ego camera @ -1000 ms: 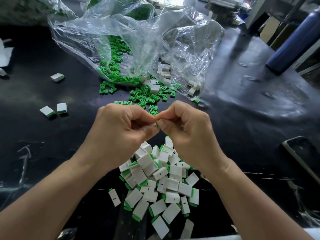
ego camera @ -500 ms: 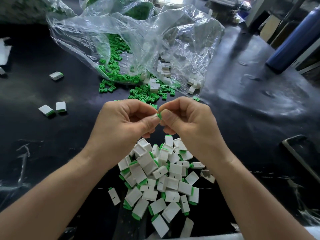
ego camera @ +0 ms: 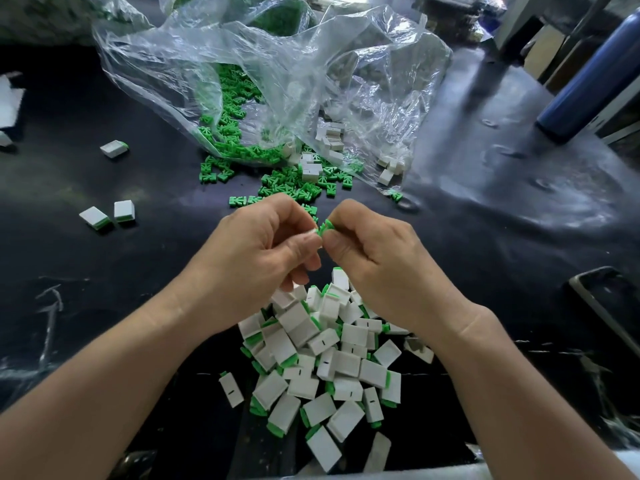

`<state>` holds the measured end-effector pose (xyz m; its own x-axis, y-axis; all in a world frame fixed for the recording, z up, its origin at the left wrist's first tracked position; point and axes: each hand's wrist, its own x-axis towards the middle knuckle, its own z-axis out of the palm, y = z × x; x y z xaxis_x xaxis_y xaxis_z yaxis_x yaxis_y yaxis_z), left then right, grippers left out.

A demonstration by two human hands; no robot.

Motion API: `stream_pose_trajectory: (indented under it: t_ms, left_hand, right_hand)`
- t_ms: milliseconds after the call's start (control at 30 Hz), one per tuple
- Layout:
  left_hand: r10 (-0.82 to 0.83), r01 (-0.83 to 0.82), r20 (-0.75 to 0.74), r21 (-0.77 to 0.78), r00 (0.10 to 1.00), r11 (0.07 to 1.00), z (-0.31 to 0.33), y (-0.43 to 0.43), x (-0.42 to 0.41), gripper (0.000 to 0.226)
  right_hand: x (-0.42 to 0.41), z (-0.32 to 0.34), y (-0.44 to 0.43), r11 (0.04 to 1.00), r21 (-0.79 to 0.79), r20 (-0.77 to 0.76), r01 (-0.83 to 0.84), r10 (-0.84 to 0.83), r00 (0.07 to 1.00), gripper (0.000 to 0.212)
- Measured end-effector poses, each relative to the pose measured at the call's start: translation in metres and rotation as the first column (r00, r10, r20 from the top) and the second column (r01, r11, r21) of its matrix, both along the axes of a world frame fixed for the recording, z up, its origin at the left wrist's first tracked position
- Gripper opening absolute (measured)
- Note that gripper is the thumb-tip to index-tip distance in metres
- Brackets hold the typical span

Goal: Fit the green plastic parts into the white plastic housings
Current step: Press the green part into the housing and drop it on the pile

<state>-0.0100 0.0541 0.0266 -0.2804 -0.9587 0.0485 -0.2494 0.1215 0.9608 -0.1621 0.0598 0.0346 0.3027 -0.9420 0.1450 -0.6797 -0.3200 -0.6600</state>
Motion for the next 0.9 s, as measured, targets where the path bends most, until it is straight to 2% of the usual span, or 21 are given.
stream_pose_trajectory:
  t_ms: [133, 267, 367, 467, 633, 767, 900]
  left_hand:
    - [-0.044, 0.044, -0.010, 0.003, 0.999, 0.999, 0.003, 0.002, 0.000, 0.011]
    - [-0.005, 0.014, -0.193, 0.042, 0.981, 0.999, 0.005, 0.006, -0.005, 0.009]
    - [0.057, -0.045, -0.256, 0.051, 0.965, 0.998, 0.003, 0.008, -0.009, 0.009]
    - [0.082, -0.063, -0.285, 0.074, 0.955, 0.995, 0.002, 0.009, -0.010, 0.007]
    - [0.021, -0.022, -0.199, 0.000, 0.980, 1.000, 0.003, 0.009, -0.006, 0.004]
    - [0.039, -0.032, -0.283, 0.029, 0.958, 0.999, 0.006, 0.009, -0.007, 0.017]
    - [0.032, -0.021, -0.287, 0.040, 0.957, 0.999, 0.005, 0.007, -0.007, 0.017]
  right_hand:
    - [-0.004, -0.001, -0.001, 0.999, -0.018, 0.058, -0.035, 0.036, 0.998, 0.028]
    - [0.002, -0.007, -0.003, 1.000, -0.024, 0.264, 0.006, 0.000, 0.965, 0.031]
    - [0.010, -0.011, -0.002, 0.997, -0.015, 0.350, 0.070, -0.061, 0.935, 0.030]
    - [0.011, -0.013, -0.001, 0.994, -0.051, 0.359, 0.096, -0.072, 0.931, 0.032]
    - [0.005, -0.011, -0.002, 0.997, -0.073, 0.285, 0.028, -0.006, 0.959, 0.032]
    - [0.012, -0.013, 0.001, 0.986, -0.141, 0.302, 0.087, -0.041, 0.953, 0.028]
    - [0.010, -0.013, -0.001, 0.995, -0.018, 0.408, 0.101, -0.085, 0.909, 0.029]
